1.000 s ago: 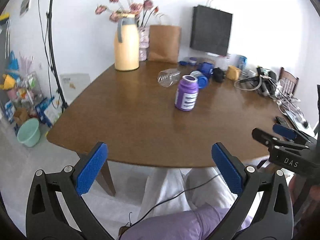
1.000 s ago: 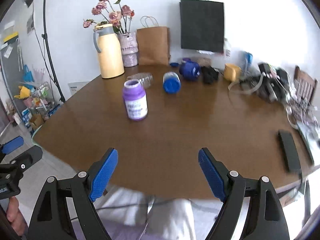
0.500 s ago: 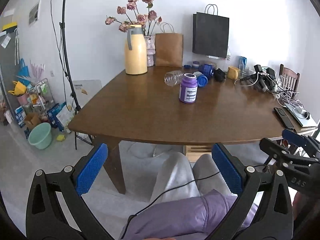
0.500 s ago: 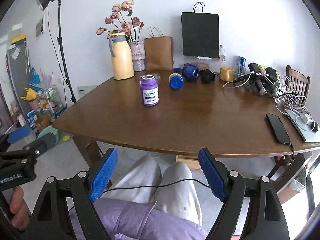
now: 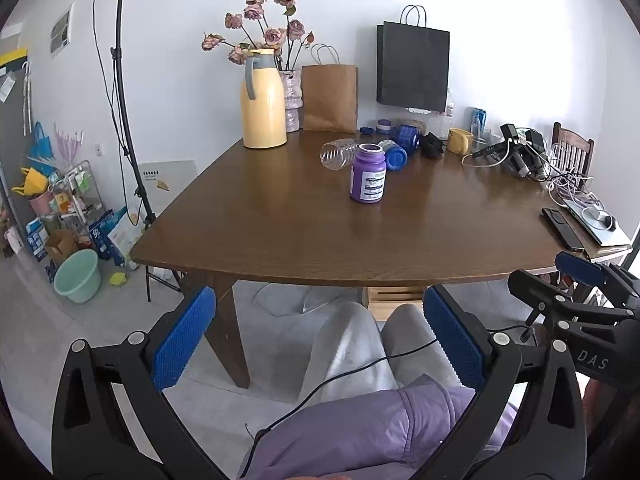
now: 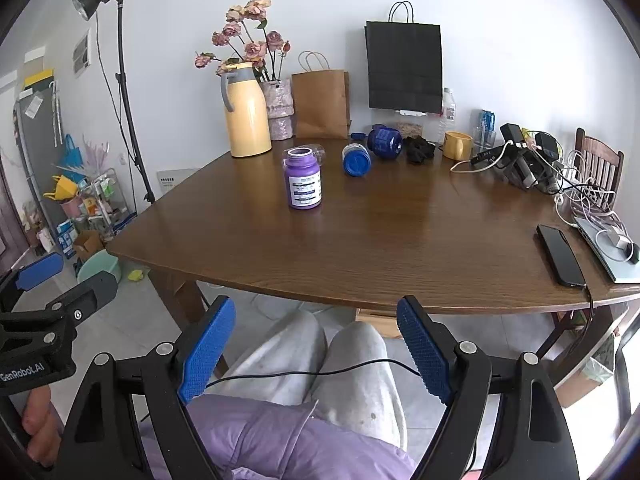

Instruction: Flip cup upright

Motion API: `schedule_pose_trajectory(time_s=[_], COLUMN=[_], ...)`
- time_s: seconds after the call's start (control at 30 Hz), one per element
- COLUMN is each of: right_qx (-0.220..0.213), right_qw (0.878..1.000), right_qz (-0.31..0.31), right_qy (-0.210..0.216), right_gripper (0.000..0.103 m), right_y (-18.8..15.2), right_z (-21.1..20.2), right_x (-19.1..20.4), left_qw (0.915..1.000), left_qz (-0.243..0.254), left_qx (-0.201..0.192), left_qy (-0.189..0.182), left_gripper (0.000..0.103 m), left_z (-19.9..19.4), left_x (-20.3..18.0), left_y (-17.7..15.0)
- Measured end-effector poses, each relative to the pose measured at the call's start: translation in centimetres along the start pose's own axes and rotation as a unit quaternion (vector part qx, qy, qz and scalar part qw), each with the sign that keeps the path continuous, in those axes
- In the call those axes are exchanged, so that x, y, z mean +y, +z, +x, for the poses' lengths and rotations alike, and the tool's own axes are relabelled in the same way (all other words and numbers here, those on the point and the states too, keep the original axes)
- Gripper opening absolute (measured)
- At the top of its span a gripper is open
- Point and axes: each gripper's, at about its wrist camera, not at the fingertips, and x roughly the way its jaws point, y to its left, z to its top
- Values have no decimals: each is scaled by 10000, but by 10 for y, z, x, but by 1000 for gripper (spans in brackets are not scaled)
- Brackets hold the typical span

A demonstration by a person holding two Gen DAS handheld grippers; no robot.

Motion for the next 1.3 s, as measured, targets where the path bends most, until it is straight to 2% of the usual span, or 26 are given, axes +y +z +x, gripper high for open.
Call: schedule_pose_trajectory(time_s=[1.3], right_qx=[-32], right_qw=[10000], right_qz=[32], right_qy=[-42], right_gripper=[86], right_y=[-5], right_z=[0], right_x=[-1], left_qw=[10000], left_qz=[-21], left_qx=[-51], left_qy=[-20], left_gripper=[103], left_z=[-3], left_x=[0], left_y=[2])
